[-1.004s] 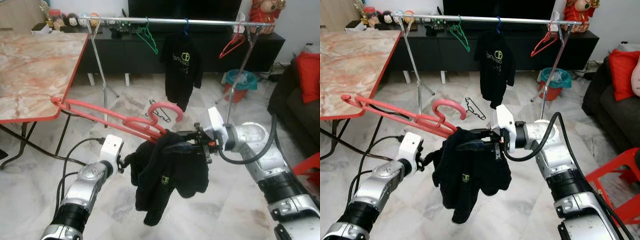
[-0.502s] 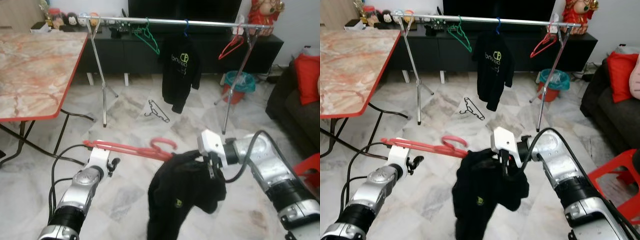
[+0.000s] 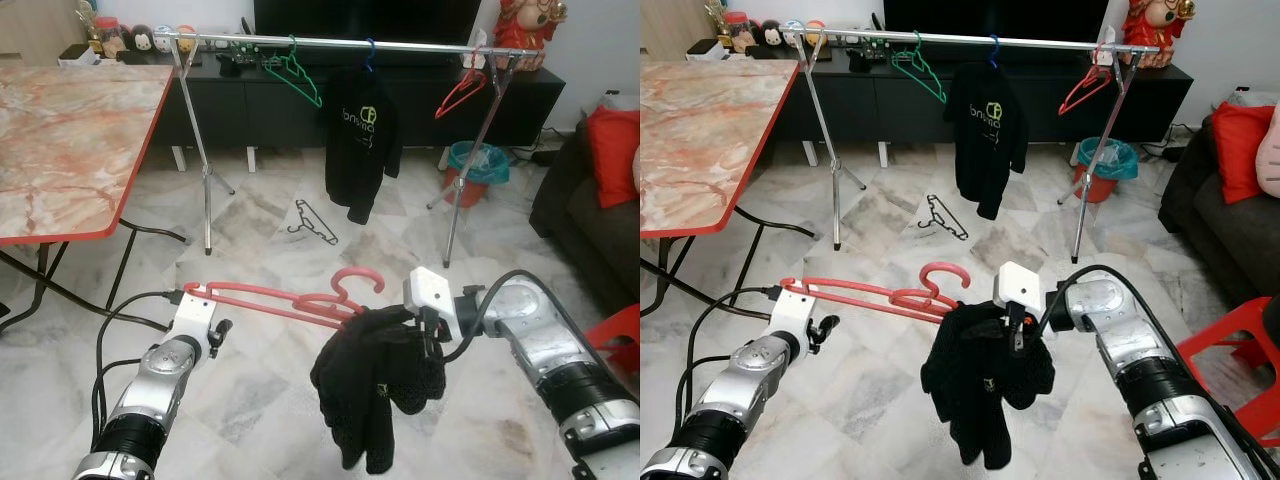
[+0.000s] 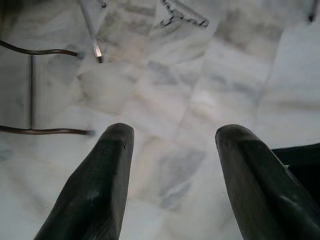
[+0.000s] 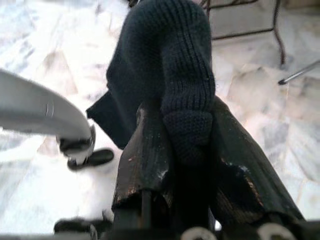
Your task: Hang hanger
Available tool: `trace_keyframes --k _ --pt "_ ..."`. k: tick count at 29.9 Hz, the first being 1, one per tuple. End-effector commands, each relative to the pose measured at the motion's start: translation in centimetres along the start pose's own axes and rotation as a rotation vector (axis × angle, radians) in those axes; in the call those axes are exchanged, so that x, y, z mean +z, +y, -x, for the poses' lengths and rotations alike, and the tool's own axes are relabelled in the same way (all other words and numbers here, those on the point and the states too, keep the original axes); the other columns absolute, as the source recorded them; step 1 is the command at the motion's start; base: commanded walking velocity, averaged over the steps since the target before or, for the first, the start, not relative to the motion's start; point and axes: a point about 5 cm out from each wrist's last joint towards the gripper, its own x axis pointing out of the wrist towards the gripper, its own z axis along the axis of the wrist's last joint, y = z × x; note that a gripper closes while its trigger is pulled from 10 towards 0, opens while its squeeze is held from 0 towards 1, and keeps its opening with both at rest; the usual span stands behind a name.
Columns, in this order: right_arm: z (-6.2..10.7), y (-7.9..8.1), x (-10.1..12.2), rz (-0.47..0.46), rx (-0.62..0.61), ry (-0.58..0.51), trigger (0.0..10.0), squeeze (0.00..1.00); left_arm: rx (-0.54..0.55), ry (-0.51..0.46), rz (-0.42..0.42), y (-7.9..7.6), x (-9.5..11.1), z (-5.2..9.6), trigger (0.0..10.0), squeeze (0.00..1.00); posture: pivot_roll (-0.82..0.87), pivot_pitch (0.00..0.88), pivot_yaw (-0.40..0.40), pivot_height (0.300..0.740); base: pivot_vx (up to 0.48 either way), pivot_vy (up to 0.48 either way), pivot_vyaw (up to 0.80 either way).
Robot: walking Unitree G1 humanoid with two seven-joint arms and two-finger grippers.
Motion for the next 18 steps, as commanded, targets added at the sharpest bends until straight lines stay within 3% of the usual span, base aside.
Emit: trace_keyframes --k 1,4,7,8,9,12,13,16,18 --pt "0.9 -1.0 1.6 0.030 -0.037 -0.056 10.0 0.00 -0.046 -0.029 0.057 -0.4 0.0 0.2 10.0 0.00 -0.02 0.000 -0.064 0.736 0.000 0.000 0.00" --pt "0.9 -0.8 -0.6 0.076 -0.044 0.108 10.0 0.00 -0.209 0.014 0.026 -0.6 -2.0 1.8 10.0 0.00 -0.01 0.000 -0.063 0.736 0.000 0.000 0.00" --pt "1.4 -0.2 -2.4 0.119 -0.012 0.250 10.0 0.00 -0.267 0.100 -0.096 0.3 -4.0 3.2 10.0 0.00 -0.01 0.000 -0.062 0.736 0.000 0.000 0.00" --pt "1.5 0.1 -3.0 0.127 0.018 0.281 10.0 0.00 -0.246 0.137 -0.135 1.3 -4.9 3.8 10.0 0.00 -0.01 0.000 -0.061 0.736 0.000 0.000 0.00" --pt "1.5 0.1 -3.0 0.127 0.018 0.281 10.0 0.00 -0.246 0.137 -0.135 1.3 -4.9 3.8 10.0 0.00 -0.01 0.000 -0.061 0.736 0.000 0.000 0.00" --pt "1.9 0.9 -3.5 0.117 0.090 0.298 10.0 0.00 -0.128 0.150 -0.144 3.7 -5.2 4.3 10.0 0.00 -0.01 0.000 -0.059 0.736 0.000 0.000 0.00" --pt "1.9 0.9 -3.5 0.117 0.090 0.298 10.0 0.00 -0.128 0.150 -0.144 3.7 -5.2 4.3 10.0 0.00 -0.01 0.000 -0.059 0.736 0.000 0.000 0.00" --pt "2.6 1.7 -3.8 0.125 0.203 0.278 10.0 0.00 0.100 0.106 -0.133 7.2 -4.2 4.9 10.0 0.00 0.00 0.000 -0.060 0.736 0.000 0.000 0.00" --pt "2.8 2.0 -3.6 0.130 0.249 0.242 10.0 0.00 0.126 0.065 -0.127 7.6 -3.5 4.9 10.0 0.00 0.00 0.000 -0.061 0.736 0.000 0.000 0.00"
